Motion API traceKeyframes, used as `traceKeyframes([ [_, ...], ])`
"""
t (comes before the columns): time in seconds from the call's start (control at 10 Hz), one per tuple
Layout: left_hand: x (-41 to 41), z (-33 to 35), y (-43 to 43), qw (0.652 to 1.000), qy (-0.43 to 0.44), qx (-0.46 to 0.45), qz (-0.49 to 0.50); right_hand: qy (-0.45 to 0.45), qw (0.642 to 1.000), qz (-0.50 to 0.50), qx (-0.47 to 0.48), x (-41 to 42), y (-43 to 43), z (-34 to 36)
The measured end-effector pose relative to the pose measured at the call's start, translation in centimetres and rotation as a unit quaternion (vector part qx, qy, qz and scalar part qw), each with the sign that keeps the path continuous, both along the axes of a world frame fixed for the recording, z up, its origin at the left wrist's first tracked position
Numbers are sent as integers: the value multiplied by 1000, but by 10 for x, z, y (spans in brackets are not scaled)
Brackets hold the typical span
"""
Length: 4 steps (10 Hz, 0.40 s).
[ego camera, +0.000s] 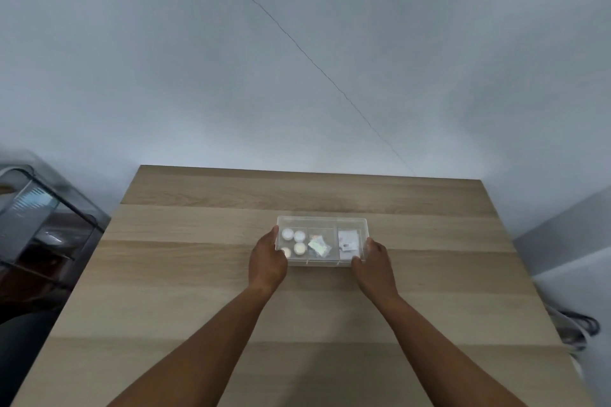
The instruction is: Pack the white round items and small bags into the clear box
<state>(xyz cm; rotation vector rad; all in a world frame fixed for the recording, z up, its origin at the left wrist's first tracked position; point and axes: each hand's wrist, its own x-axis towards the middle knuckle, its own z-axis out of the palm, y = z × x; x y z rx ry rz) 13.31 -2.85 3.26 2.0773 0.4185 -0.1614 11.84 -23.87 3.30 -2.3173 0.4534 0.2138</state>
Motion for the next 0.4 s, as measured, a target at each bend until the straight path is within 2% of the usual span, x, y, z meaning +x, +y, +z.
traceKeyframes([
  [0.2,-15,-7,6,998,-33,43,41,-48,997,-43,32,-9,-10,-2],
  [0.3,-28,-15,16,992,-53,104,37,-44,998,-43,-1,-22,-23,-12],
  [0.4,-40,-42,29,974,-50,221,-5,-51,997,-41,-49,-30,-35,-30],
])
